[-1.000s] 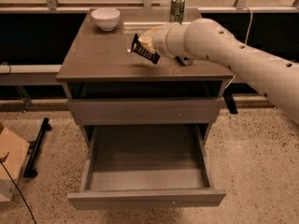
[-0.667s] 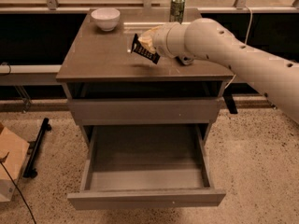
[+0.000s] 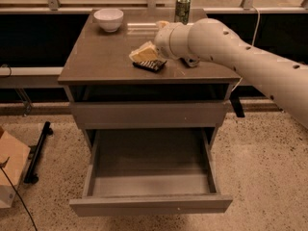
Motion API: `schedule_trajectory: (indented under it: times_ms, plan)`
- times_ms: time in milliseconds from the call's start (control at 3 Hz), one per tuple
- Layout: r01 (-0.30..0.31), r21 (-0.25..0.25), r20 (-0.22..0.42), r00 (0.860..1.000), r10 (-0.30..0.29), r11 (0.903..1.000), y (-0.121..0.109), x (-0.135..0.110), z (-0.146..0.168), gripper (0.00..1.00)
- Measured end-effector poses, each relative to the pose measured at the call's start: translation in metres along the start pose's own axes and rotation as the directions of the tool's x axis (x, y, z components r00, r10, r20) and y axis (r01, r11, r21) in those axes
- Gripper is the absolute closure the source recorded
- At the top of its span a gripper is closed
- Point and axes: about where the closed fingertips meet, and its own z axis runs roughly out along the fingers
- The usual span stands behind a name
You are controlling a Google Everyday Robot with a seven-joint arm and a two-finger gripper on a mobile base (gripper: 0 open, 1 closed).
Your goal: Pick rxbar chocolate from middle drawer and place on counter
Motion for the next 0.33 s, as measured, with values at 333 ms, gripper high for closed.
schedule_trajectory:
  times_ms: [333]
  plan:
    - [0.000, 0.000, 0.000, 1.000, 0.000, 1.0000, 0.0002, -0.0001, 0.0002, 0.00]
